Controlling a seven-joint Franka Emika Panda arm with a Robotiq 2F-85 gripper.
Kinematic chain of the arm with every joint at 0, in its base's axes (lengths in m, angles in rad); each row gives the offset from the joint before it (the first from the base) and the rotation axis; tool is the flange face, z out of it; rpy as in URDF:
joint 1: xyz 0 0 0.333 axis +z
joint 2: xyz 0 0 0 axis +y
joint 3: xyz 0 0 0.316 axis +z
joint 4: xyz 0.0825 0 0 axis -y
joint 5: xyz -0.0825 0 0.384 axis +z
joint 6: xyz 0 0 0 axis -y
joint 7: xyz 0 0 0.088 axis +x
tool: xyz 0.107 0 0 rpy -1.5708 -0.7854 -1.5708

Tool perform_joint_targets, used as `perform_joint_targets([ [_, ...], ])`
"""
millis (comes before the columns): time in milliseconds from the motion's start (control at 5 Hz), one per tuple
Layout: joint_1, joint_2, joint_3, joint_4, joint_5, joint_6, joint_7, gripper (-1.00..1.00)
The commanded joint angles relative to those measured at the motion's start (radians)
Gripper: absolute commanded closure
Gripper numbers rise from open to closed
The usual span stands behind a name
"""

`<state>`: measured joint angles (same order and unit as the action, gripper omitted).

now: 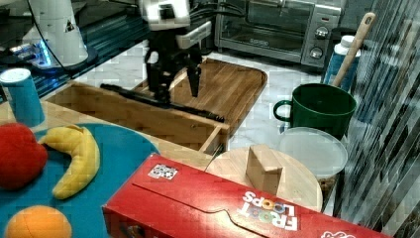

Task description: Open the drawer.

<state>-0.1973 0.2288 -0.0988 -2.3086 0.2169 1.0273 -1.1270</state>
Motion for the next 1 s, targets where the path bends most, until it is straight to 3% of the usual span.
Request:
perform_joint_targets([
  [200,0.137,-0.063,0.089,-0.027,0.013,-0.115,0.250,-1.00],
  [1000,0.206,-0.059,0.089,0.008,-0.005,-0.150,0.477,-1.00],
])
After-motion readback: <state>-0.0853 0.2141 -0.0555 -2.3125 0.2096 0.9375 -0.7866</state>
